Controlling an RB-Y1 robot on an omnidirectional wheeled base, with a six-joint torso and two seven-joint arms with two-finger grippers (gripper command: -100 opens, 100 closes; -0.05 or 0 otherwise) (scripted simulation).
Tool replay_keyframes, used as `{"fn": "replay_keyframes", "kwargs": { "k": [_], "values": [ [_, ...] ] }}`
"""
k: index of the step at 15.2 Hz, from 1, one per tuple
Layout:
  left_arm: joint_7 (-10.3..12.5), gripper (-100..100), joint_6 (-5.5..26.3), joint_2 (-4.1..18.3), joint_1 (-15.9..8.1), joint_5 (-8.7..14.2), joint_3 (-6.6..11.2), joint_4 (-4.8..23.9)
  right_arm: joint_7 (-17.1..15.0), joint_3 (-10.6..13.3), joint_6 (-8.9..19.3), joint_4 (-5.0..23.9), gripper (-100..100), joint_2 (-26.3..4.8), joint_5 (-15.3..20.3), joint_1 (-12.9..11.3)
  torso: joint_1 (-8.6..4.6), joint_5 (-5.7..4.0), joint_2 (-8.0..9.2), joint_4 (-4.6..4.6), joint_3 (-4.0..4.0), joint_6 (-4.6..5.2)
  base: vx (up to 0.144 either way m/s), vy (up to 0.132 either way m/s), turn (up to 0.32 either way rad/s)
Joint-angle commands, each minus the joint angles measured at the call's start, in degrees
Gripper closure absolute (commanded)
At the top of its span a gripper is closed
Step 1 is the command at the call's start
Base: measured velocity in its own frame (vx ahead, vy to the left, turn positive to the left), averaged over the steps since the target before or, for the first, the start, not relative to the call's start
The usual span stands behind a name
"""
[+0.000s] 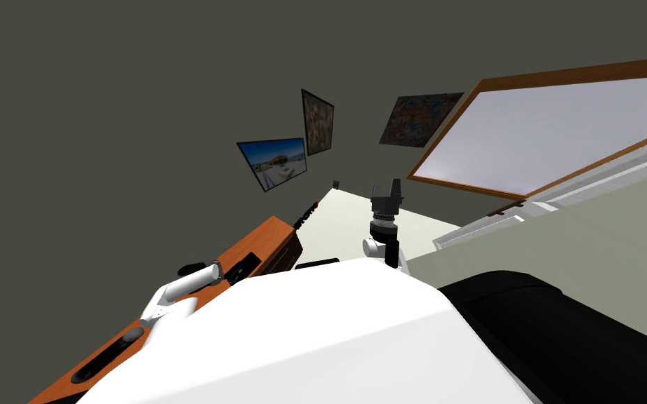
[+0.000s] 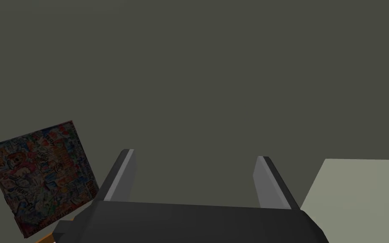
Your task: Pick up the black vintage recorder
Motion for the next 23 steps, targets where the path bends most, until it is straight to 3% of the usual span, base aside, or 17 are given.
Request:
{"fn": "replay_keyframes", "kwargs": {
  "k": [1, 8, 12, 15, 16, 17, 21, 23],
  "values": [
    [1.2, -100, 2.4, 0.5, -1.0, 1.3, 0.83, 2.9, 0.0, 0.0, 0.0, 0.0, 0, 0.0, 0.0, 0.0, 0.0, 0.0, 0.0, 0.0, 0.0, 0.0, 0.122, -0.025, -0.023],
    [3.7, -100, 6.6, 1.3, -2.4, 4.1, 2.34, 8.4, 0.0, 0.0, 0.0, 0.0, 0, 0.0, 0.0, 0.0, 0.01, 0.0, 0.07, 0.01, 0.04, -0.01, 0.104, -0.024, -0.016],
    [6.3, -100, 10.4, 2.5, -3.8, 7.1, 3.71, 13.3, 0.0, 0.0, 0.0, 0.0, 0, 0.0, 0.0, 0.0, -0.03, -0.01, -0.04, 0.0, -0.02, 0.0, 0.126, -0.036, -0.016],
    [7.5, -100, 11.9, 3.3, -4.3, 8.4, 4.23, 15.3, 0.0, 0.0, 0.0, 0.0, 0, 0.0, 0.0, 0.0, -0.03, -0.01, -0.13, -0.03, -0.07, 0.0, 0.137, -0.031, -0.008],
    [7.0, -100, 11.2, 3.0, -4.0, 7.9, 4.04, 14.4, 0.0, 0.0, 0.0, 0.0, 0, 0.0, 0.0, 0.0, -0.03, -0.01, -0.06, -0.02, -0.04, 0.0, 0.061, -0.02, 0.001],
    [7.1, -100, 9.4, 2.3, -4.4, 7.8, 3.61, 16.2, 0.0, 0.0, 0.0, 0.0, 0, 0.0, 0.0, 0.0, -0.01, -0.01, 0.08, 0.01, 0.03, -0.01, 0.036, 0.02, 0.039],
    [7.0, -100, 6.8, 1.4, -4.8, 7.4, 3.01, 18.2, 0.0, 0.0, 0.0, 0.0, 0, 0.0, 0.0, 0.0, 0.29, 0.06, 0.46, 0.09, 0.25, -0.02, 0.004, 0.049, 0.026],
    [6.9, -100, 7.1, 1.5, -4.7, 7.5, 3.12, 18.0, 0.0, 0.0, 0.0, 0.0, 0, 0.0, 0.0, 0.0, 0.36, 0.08, 0.48, 0.1, 0.27, -0.03, 0.003, 0.05, 0.018]
  ]
}}
